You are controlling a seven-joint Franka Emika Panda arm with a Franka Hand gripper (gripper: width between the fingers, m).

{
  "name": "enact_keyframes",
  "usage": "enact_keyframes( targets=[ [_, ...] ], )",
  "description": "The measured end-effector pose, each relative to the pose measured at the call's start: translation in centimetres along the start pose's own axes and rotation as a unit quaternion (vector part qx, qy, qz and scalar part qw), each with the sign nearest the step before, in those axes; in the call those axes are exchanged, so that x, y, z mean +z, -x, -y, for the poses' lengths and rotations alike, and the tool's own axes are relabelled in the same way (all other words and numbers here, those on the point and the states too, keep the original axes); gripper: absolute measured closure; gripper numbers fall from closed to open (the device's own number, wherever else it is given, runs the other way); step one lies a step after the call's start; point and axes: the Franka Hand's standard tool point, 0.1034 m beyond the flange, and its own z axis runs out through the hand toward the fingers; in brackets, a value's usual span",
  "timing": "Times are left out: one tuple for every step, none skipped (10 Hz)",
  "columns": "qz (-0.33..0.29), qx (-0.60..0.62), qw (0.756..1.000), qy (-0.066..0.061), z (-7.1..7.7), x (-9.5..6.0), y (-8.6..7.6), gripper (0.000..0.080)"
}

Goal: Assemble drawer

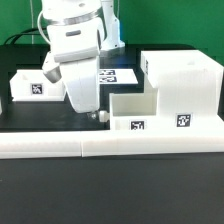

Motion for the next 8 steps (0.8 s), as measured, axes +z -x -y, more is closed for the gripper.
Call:
enact_keyframes(
  targets=[
    [0.002,0.019,1.000,0.000,-0.09,-0.01,-0.29,0.0151],
    [0.010,0.039,0.999,0.000,-0.13,0.02,-0.45,0.0151],
    [0.014,0.053,0.999,-0.001,-0.11,0.09,-0.52,0.0151],
    [0.017,0.060,0.998,-0.001,-0.11,0.10,-0.56,0.0151],
    [0.017,0.066,0.998,-0.001,-0.10,0.09,-0.41,0.0151],
    [0.017,0.066,0.998,-0.001,-0.09,0.09,-0.38,0.0151],
    [0.017,0.066,0.998,-0.001,-0.09,0.10,-0.37,0.0151],
    [0.018,0.052,0.998,-0.002,-0.10,0.05,-0.31,0.0151]
  ],
)
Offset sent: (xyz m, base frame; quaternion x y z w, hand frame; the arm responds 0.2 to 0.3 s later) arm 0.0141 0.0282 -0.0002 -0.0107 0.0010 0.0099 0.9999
